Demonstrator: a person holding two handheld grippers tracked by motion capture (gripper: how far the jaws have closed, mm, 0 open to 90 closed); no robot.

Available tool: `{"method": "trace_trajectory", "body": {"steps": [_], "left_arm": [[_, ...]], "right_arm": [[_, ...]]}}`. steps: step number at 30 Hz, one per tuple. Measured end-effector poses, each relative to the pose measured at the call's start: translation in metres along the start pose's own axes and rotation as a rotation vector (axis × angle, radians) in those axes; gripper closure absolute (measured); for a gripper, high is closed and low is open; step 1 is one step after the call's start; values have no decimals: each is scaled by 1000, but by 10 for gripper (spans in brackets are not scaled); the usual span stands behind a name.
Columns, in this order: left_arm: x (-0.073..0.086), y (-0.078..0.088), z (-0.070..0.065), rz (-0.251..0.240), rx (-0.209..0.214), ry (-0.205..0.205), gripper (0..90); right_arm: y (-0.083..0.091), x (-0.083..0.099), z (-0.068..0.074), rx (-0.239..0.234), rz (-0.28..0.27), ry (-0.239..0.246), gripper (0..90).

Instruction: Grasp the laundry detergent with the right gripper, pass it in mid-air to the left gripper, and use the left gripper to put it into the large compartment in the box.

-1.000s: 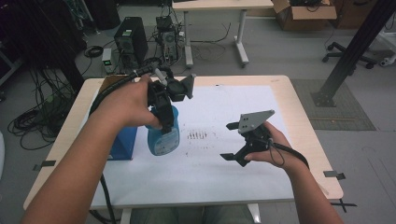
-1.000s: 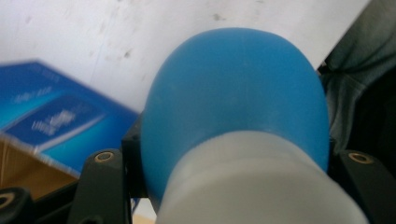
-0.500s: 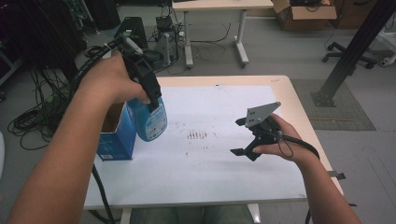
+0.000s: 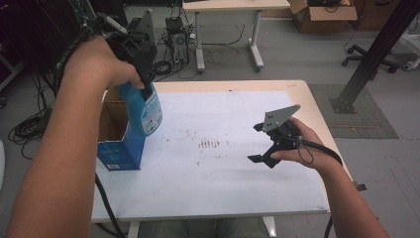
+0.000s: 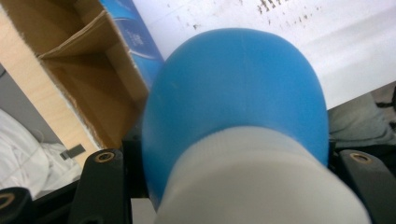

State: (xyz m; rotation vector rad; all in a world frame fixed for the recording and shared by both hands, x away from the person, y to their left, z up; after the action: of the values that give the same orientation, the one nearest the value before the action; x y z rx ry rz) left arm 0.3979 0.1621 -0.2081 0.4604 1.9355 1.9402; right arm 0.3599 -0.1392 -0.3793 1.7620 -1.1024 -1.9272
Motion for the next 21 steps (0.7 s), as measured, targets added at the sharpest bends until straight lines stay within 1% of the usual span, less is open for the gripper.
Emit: {"method": "trace_trajectory", "body": {"steps": [5, 8, 10, 16, 21], "left_arm": [[3, 9, 14, -7, -1, 60, 394], [6, 14, 25, -11, -6, 95, 394], [8, 16, 33, -16, -5, 127, 393], [17, 22, 55, -30, -8, 202, 393], [26, 25, 71, -27, -17, 247, 393]], "right_arm": [[-1, -1, -1, -5, 6, 4, 27], [-1, -1, -1, -3, 12, 7, 27], [-1, -1, -2, 1, 12, 2, 26], [-2, 0, 0, -9, 21, 11, 30], [-3, 3, -2, -9, 29, 3, 29]]}}
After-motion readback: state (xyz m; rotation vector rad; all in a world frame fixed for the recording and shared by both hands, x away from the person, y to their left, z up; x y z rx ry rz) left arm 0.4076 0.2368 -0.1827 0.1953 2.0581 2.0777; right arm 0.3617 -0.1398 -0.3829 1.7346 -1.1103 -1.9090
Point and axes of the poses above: each handheld gripper's, and its own axes: y roughly backward along the jaws, x roughly out of its underside, z roughly to its left, the point moved 9 cm from there along -y, roughly forward along the jaws, and after that the axes turned 5 degrees about -y, right-handed, at the moved point
